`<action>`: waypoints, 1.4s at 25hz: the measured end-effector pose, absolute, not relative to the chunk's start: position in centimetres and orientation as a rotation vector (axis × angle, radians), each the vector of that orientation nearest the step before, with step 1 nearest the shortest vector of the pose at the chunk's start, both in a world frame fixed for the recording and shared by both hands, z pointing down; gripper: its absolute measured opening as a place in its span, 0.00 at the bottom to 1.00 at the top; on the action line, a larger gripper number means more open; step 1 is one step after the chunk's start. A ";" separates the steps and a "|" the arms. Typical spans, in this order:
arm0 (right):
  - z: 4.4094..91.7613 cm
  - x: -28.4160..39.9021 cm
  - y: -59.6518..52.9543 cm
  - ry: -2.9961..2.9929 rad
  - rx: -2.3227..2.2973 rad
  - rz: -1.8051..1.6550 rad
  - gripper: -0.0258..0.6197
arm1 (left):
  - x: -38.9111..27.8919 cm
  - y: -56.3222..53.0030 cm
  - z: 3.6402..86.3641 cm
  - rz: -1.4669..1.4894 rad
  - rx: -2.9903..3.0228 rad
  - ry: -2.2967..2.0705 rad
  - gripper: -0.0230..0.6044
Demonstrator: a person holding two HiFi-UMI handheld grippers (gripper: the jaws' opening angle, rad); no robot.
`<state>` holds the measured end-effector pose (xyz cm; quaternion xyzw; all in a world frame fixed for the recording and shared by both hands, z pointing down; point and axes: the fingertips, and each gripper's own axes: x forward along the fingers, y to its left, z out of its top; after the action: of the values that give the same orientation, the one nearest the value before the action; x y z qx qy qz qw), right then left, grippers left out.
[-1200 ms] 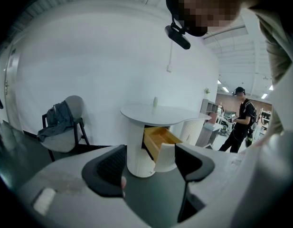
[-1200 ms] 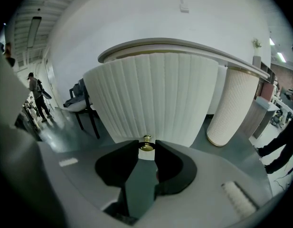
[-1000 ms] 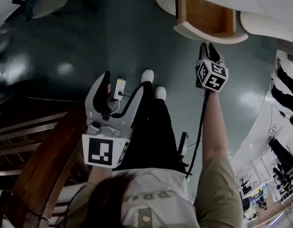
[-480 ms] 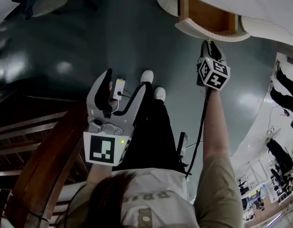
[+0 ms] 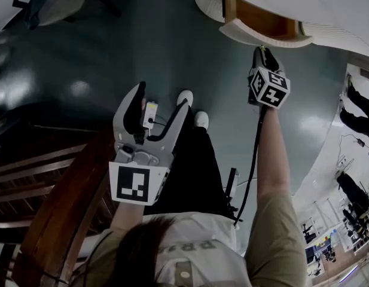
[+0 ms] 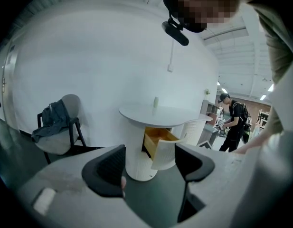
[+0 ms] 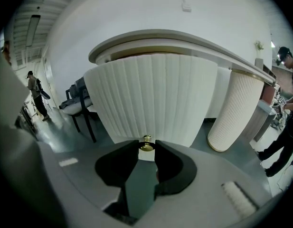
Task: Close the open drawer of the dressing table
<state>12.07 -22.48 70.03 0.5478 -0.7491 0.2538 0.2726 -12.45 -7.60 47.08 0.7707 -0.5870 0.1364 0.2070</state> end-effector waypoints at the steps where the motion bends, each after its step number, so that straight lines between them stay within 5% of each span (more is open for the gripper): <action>1: 70.1 12.0 -22.6 -2.012 1.475 0.682 0.21 | -12.5 -7.7 47.3 0.378 2.147 -1.625 0.58; 35: 70.4 11.2 -25.3 -2.060 1.374 0.717 0.21 | -9.9 -11.7 48.4 0.392 2.083 -1.683 0.58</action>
<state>11.22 -25.25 70.36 0.5121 -0.7675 0.2672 0.2782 -9.94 -11.68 48.37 0.7515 -0.6071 0.1414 0.2160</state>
